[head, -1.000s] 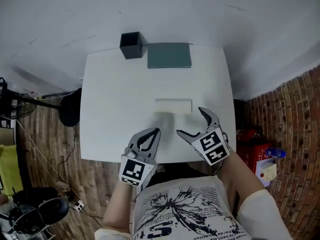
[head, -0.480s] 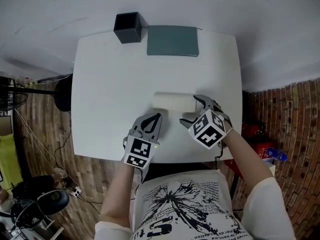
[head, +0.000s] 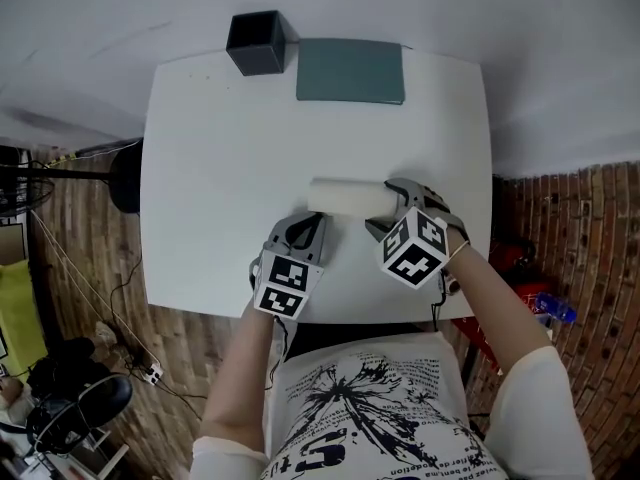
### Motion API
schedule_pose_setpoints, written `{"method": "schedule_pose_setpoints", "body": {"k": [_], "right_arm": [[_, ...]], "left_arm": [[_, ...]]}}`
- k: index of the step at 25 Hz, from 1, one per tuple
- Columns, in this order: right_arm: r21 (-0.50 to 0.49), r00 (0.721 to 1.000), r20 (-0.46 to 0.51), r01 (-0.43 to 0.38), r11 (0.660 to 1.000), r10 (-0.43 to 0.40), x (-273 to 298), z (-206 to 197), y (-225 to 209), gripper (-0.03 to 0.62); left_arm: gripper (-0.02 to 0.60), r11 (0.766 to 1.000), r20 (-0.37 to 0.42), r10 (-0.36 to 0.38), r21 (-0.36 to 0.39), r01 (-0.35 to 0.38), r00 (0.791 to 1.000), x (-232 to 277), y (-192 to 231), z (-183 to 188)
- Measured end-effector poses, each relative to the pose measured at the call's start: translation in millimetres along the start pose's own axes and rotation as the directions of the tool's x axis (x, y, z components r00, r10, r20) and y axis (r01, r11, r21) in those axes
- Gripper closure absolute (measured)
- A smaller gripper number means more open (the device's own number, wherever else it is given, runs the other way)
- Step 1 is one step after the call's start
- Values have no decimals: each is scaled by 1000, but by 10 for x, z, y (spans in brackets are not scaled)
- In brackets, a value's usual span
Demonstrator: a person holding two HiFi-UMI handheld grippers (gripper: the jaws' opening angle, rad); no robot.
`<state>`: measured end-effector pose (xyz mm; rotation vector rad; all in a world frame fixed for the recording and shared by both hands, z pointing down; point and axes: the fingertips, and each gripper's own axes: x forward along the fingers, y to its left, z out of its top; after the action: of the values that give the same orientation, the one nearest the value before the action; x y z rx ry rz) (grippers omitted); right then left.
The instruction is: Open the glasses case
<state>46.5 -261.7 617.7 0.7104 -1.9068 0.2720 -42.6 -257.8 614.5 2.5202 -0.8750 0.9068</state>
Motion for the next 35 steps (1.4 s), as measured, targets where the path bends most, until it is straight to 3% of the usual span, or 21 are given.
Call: {"method": "schedule_pose_setpoints", "body": {"k": [10,17,22,26,30,35], "right_arm": [[-23,1000,0,-9,1000,9,-37,36,-1,275],[-39,1000,17,-5,999,5,-127,123,-14,329],[-36,999,46,-4,999,6,-199,195,-81,413],[-57,999,50,0,998,3,-221,218,-99,428],[-33,996,70,52,998,-49,-244,287,-258,497],[22,991,87,98,995,-99,-203,300,-460,507]], "left_arm": [[568,1000,-2,-10,0,10,1000,1,3,1],[568,1000,4,-21,5,21,1000,11,4,-28],[569,999,-10,-36,-8,36,999,18,18,0],[569,999,-10,-42,-14,42,999,10,16,4],[569,999,10,-30,-29,30,999,-12,61,16],[569,998,19,-33,-56,34,999,-10,82,38]]}}
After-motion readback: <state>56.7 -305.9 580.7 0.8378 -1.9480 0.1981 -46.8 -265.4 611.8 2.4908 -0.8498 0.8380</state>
